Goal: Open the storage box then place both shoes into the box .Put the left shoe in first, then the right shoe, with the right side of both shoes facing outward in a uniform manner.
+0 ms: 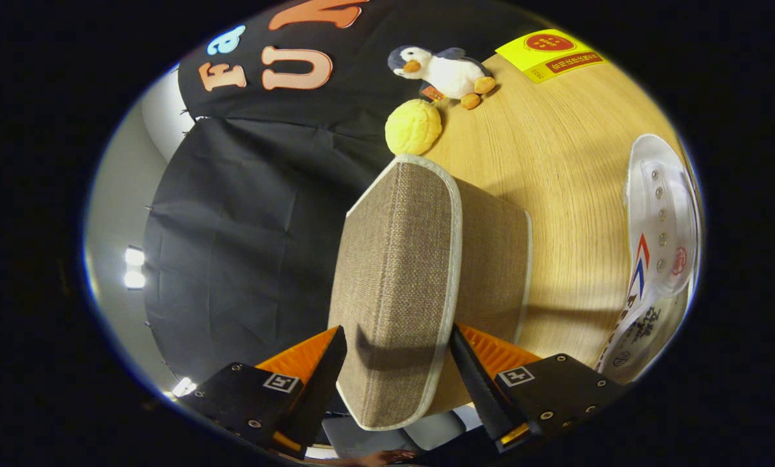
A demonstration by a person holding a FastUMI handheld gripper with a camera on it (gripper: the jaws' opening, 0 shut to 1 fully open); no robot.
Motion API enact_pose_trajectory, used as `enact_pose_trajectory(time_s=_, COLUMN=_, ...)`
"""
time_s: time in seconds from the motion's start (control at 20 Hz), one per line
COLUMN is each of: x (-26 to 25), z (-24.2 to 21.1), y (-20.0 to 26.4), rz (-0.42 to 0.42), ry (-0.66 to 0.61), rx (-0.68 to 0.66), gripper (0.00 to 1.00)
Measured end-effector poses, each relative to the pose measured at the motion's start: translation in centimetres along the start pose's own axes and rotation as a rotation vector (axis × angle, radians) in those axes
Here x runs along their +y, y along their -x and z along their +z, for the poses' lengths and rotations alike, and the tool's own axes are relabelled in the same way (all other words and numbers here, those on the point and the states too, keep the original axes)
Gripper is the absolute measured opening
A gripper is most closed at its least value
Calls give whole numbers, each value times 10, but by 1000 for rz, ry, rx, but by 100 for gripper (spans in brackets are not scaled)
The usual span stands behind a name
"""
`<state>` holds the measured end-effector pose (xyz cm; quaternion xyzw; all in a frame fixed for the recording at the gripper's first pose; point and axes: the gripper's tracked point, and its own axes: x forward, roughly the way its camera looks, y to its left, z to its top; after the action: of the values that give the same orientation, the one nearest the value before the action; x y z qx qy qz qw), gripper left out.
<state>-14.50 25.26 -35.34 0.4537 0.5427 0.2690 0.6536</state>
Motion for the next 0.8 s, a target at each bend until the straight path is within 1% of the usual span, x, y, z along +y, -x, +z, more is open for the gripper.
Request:
enact_pose_trajectory(time_s=0.05, x=4, z=4, y=5, rz=12, ry=-7, rx=-8, gripper=94)
enact_pose_trajectory(time_s=0.15, x=19, z=12, y=18, rz=62, ry=-34, rx=-30, gripper=90)
enact_pose_trajectory(time_s=0.2, x=28, z=16, y=22, rz=86, ry=-47, rx=-41, gripper=85)
enact_pose_trajectory(time_s=0.25, x=36, z=19, y=25, rz=103, ry=-46, rx=-50, gripper=82)
enact_pose_trajectory(time_s=0.3, x=46, z=21, y=28, rz=116, ry=-31, rx=-52, gripper=77)
enact_pose_trajectory(time_s=0.45, x=84, z=23, y=32, rz=152, ry=58, rx=-48, gripper=74)
enact_pose_trajectory(time_s=0.55, x=107, z=29, y=30, rz=157, ry=119, rx=-67, gripper=68)
enact_pose_trajectory(time_s=0.6, x=116, z=33, y=26, rz=142, ry=152, rx=-81, gripper=59)
enact_pose_trajectory(time_s=0.7, x=135, z=33, y=16, rz=143, ry=210, rx=-80, gripper=45)
enact_pose_trajectory(time_s=0.8, x=157, z=30, y=6, rz=164, ry=246, rx=-65, gripper=40)
